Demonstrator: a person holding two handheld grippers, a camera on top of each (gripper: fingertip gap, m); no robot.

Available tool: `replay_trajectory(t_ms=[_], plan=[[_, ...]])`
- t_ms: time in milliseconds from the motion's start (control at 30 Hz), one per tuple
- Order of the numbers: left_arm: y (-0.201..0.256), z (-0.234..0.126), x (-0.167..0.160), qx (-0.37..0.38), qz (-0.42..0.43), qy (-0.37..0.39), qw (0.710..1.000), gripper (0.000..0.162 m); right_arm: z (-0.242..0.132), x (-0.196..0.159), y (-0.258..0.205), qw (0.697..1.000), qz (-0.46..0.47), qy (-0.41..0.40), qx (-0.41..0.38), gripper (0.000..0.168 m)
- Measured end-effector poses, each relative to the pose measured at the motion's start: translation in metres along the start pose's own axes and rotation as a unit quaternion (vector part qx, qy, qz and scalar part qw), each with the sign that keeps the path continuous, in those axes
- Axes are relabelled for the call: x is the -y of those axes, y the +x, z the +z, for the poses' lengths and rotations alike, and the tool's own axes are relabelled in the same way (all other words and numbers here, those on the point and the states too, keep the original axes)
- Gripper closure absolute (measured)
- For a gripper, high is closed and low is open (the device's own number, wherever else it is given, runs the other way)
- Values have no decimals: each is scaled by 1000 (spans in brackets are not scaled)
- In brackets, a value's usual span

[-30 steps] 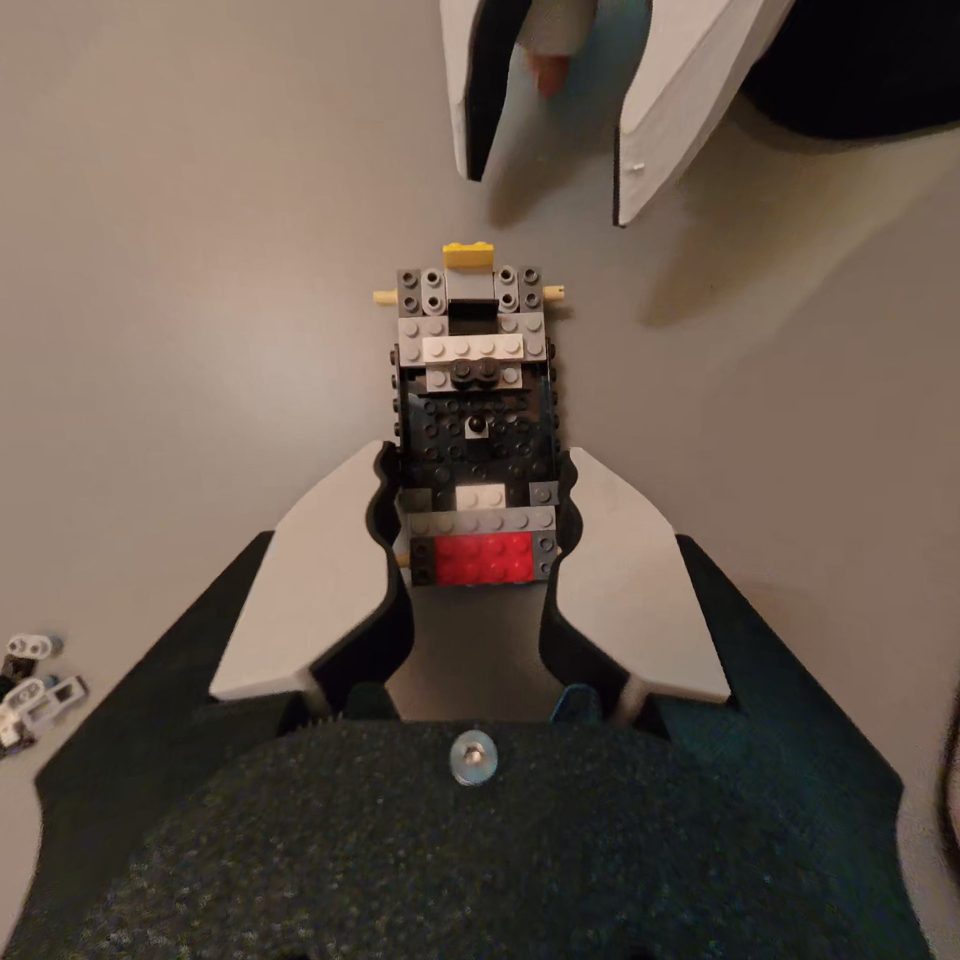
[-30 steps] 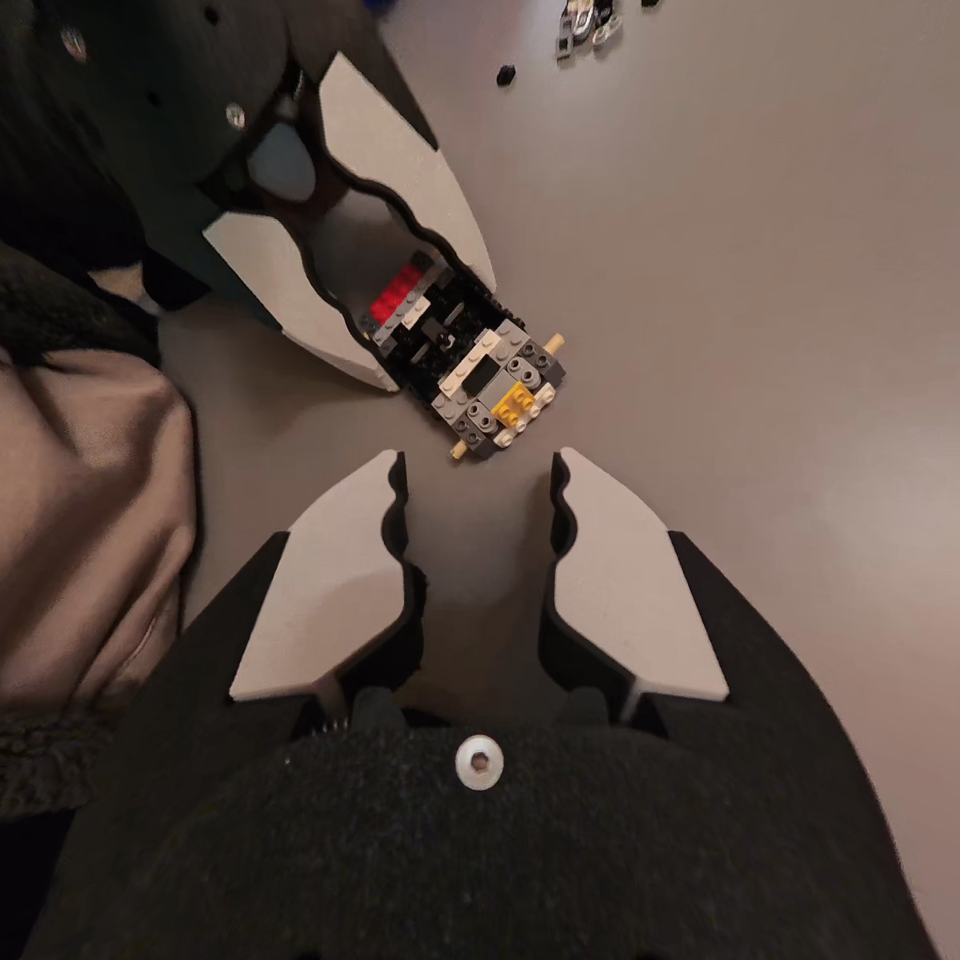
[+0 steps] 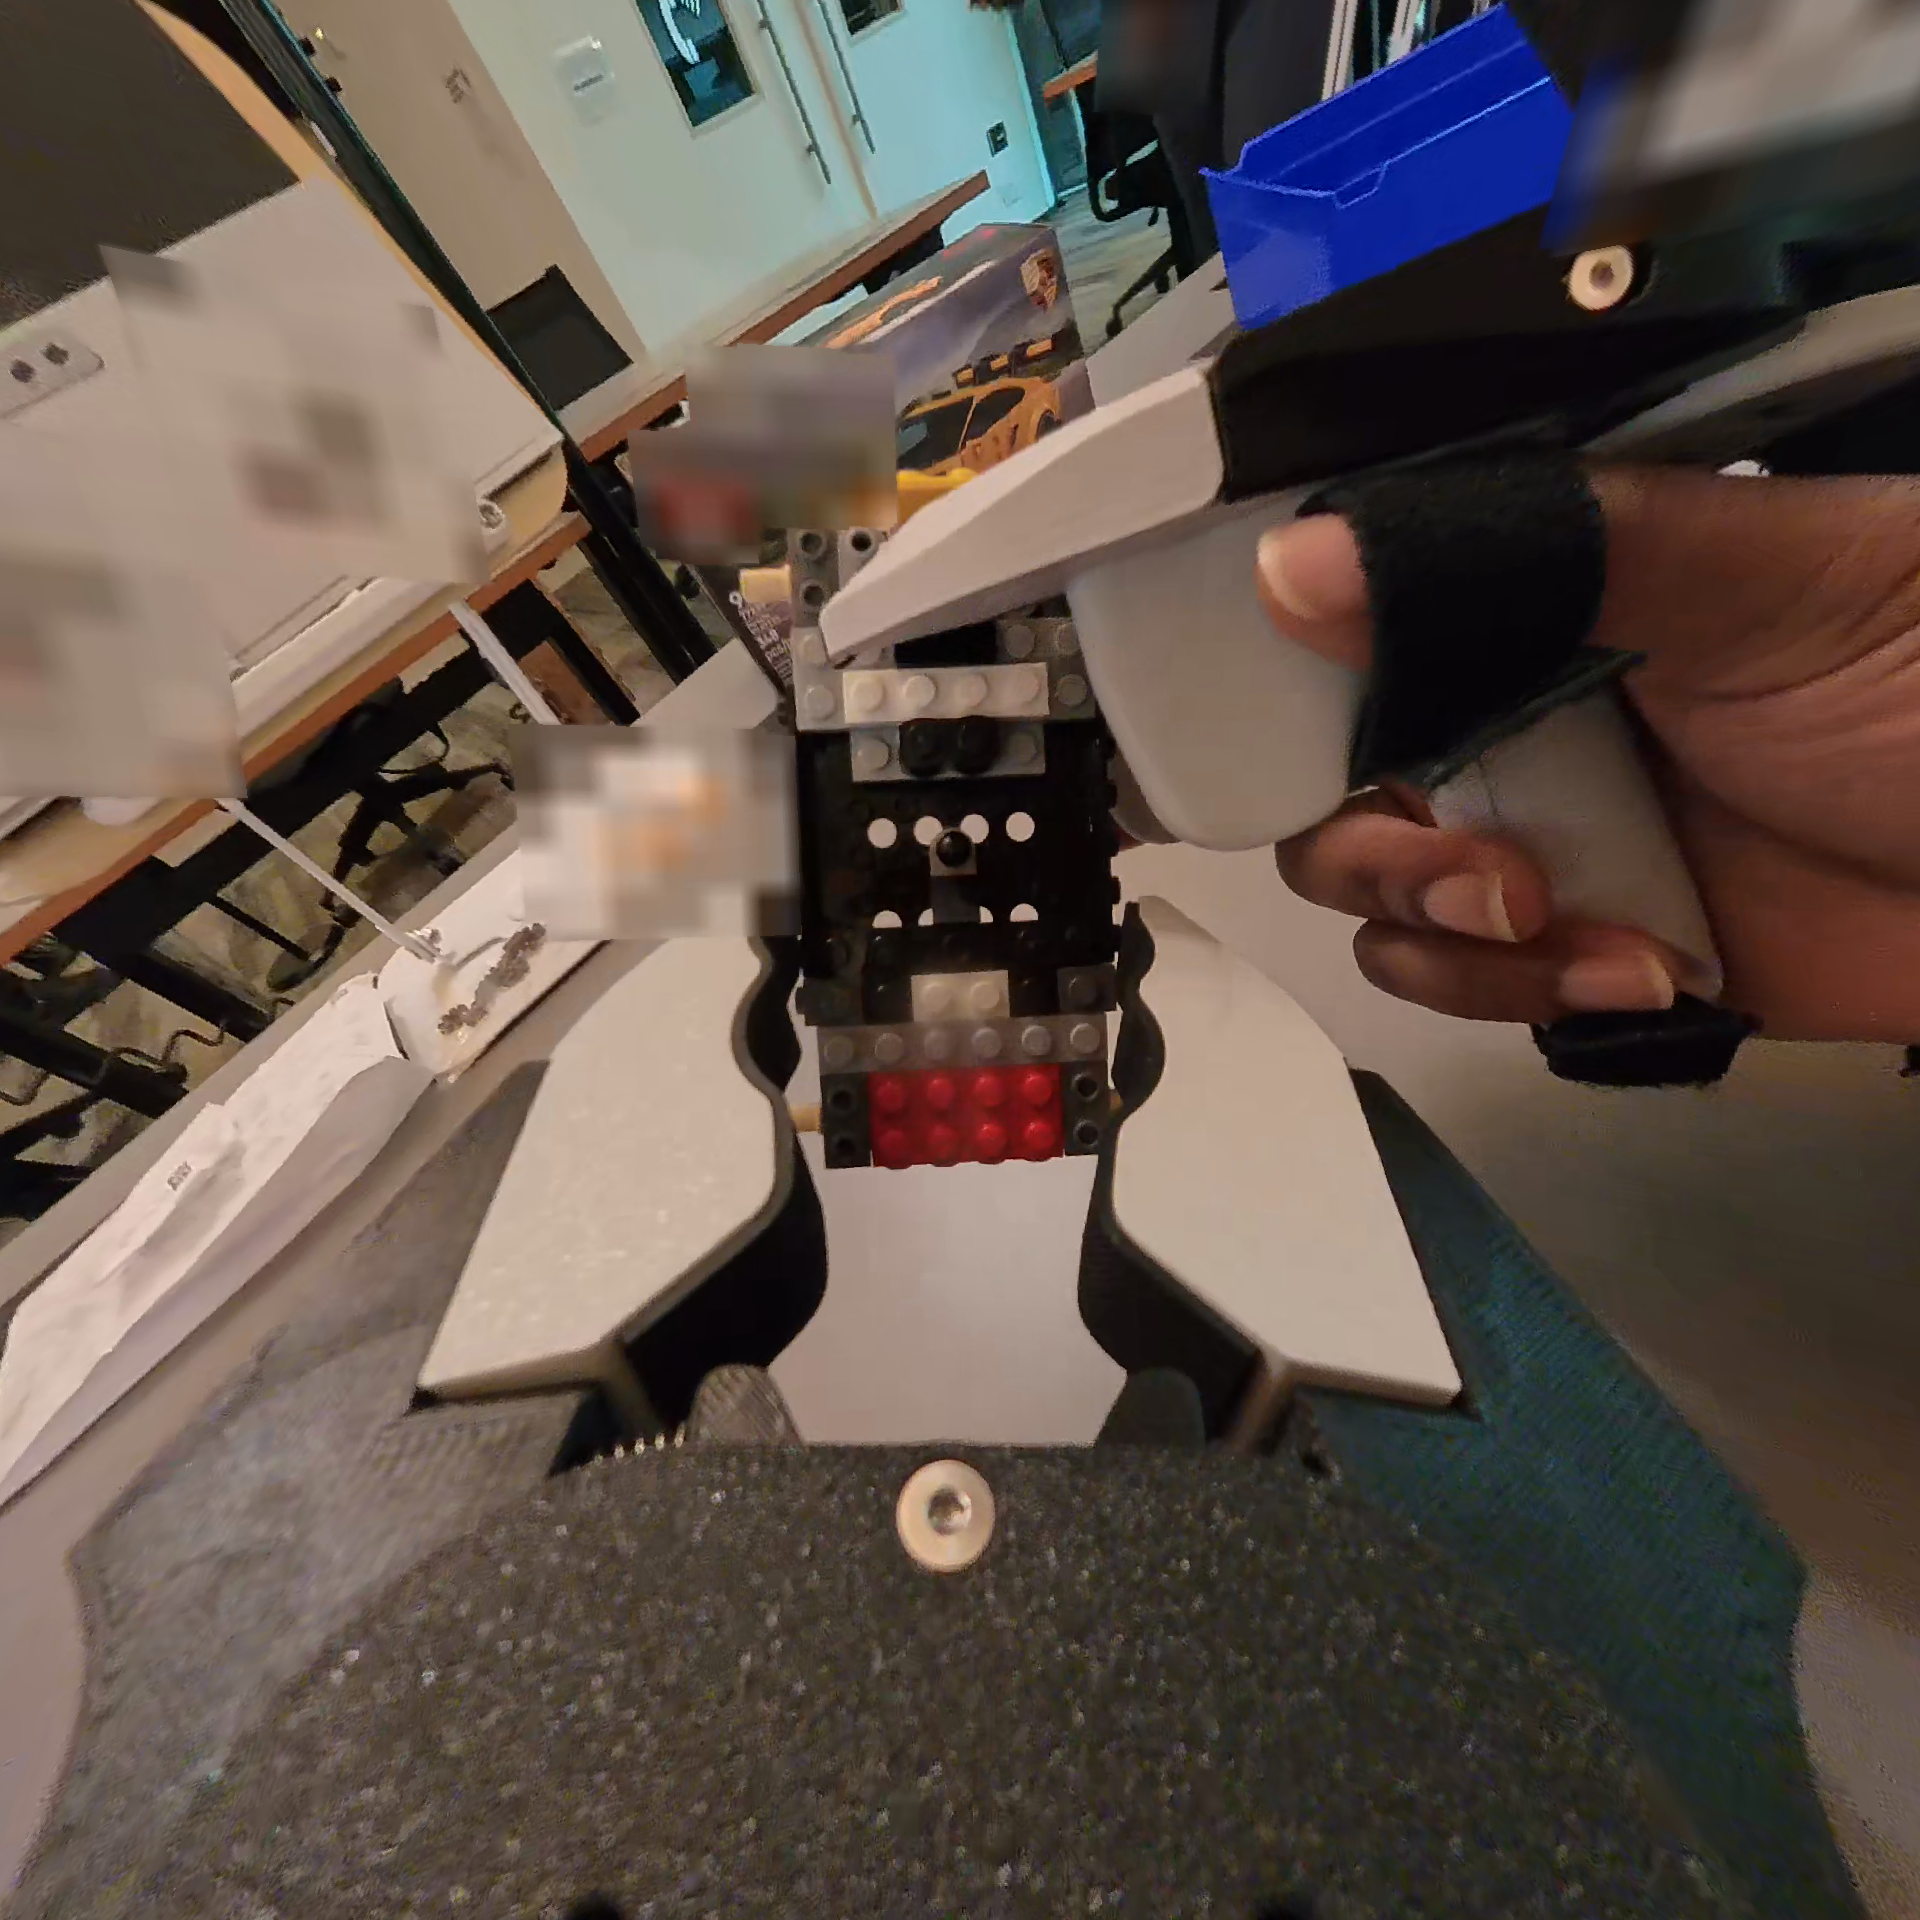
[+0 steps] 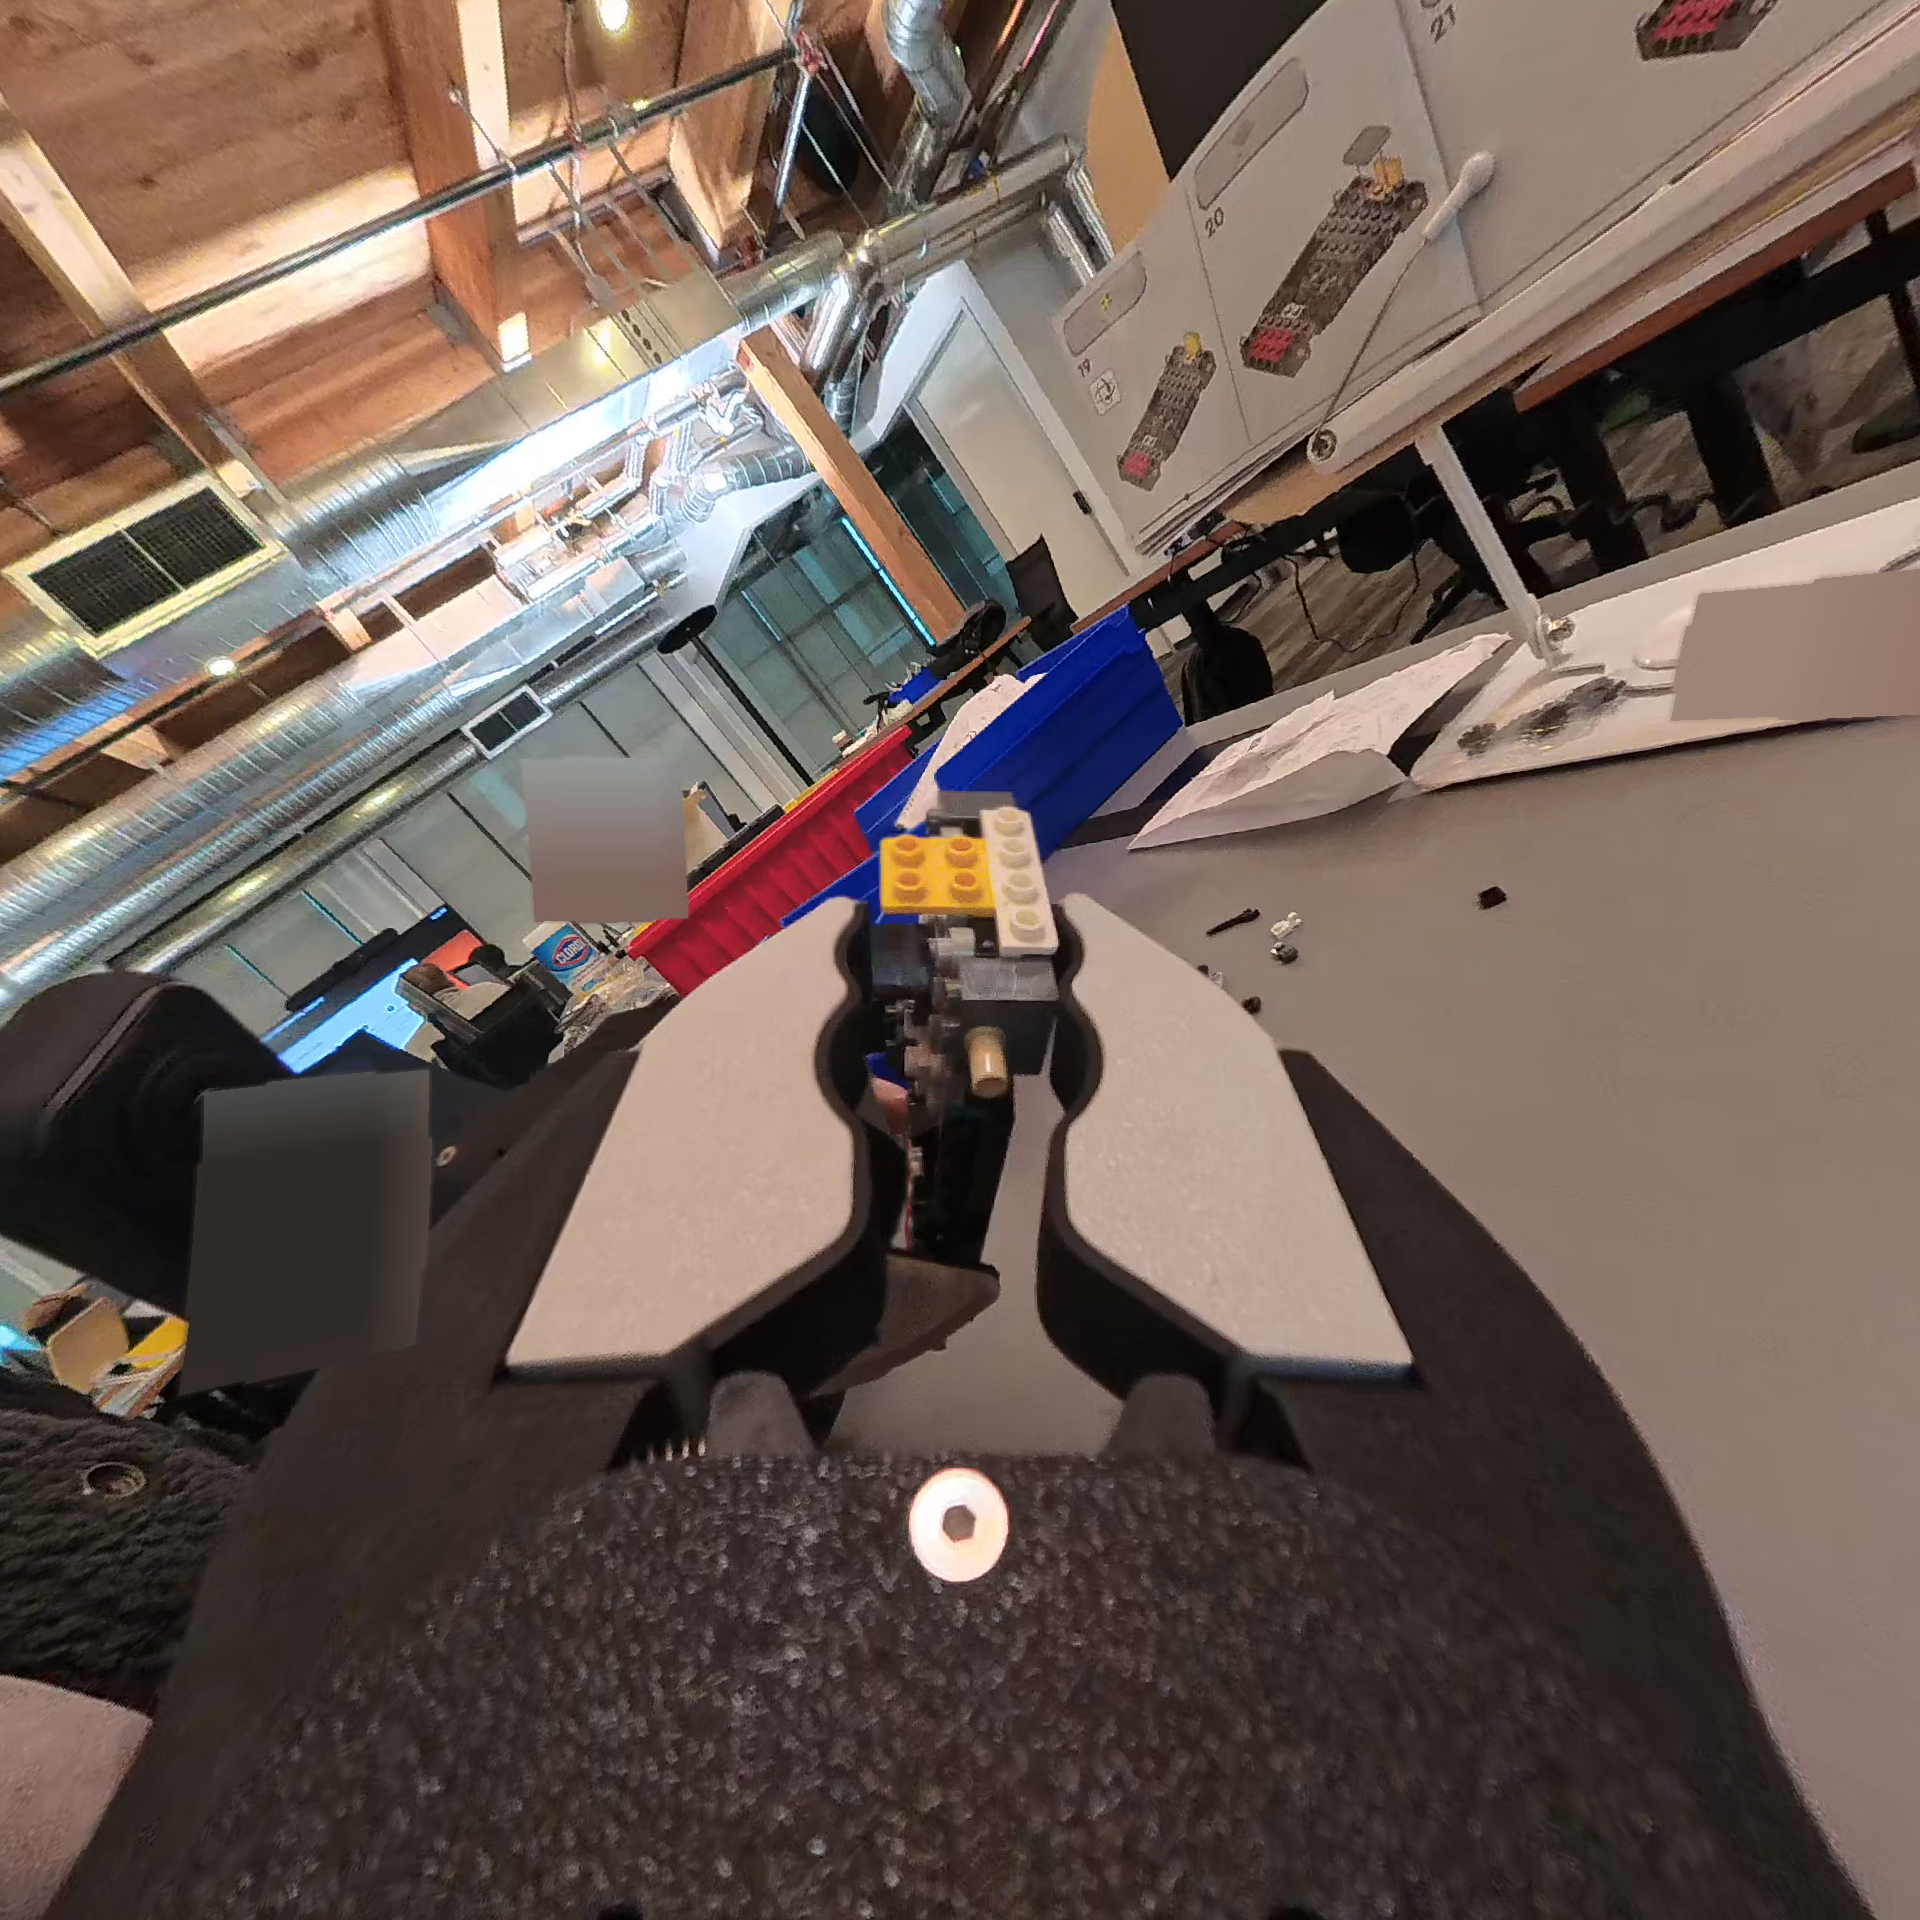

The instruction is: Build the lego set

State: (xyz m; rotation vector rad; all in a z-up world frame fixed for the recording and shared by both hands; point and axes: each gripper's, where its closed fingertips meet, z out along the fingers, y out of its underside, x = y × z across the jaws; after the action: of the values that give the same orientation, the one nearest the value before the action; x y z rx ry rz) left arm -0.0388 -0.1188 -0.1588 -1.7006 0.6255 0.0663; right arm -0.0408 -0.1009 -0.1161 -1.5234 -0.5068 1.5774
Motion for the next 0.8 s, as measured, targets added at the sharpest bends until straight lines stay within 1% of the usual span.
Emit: replay_trajectory(t_ms=[133,267,433,633,733,800], plan=[[1,0,1,4,9,4,1000,103,-2,3,-7,1000,-19,12,15,142],[2,-1,4,7,16,10,1000,103,-4,6,-14,998,-56,22,21,146],[1,0,3,8,14,5,1000,103,-4,5,-15,997,-63,19,27,145],[1,-2,7,9,15,16,1000,103,-3,0,-16,995,-97,7,22,138],[1,-2,6,8,13,17,1000,103,-3,0,-17,993,-120,7,17,138],[1,-2,7,7,13,18,1000,103,-4,1,-18,992,-123,9,19,141]])
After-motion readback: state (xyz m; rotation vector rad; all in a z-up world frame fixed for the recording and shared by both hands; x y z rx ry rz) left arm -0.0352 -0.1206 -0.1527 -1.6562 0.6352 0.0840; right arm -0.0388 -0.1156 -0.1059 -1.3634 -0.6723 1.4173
